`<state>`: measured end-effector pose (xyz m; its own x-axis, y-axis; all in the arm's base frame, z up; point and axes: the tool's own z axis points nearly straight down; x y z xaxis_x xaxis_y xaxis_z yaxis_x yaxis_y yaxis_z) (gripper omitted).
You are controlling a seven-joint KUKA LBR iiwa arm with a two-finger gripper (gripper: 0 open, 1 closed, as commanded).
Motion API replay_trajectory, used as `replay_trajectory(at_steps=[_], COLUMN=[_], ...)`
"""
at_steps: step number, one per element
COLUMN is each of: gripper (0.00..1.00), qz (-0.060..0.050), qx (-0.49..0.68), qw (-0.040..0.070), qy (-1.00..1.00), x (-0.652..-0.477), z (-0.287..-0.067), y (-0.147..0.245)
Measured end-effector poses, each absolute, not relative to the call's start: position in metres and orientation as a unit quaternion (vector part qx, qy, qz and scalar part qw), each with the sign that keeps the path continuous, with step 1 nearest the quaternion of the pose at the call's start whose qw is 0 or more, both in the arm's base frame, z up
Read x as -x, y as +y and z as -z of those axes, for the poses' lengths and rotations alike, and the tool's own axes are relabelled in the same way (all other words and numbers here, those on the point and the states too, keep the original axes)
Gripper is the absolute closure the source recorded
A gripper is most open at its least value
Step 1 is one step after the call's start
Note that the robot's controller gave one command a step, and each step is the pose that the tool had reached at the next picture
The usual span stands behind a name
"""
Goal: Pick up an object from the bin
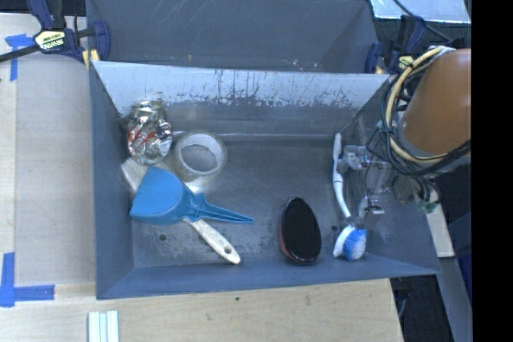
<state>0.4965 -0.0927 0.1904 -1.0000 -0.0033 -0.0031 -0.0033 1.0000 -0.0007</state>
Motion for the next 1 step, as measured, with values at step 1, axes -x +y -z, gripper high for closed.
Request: replay_trajectory(at_steps=[1], gripper=[0.00], qz=[0.000], qx=[0.002], qw=[0.002], qy=[1.000], x=[-0.4965], z=[-0.1904], y=[-0.0927])
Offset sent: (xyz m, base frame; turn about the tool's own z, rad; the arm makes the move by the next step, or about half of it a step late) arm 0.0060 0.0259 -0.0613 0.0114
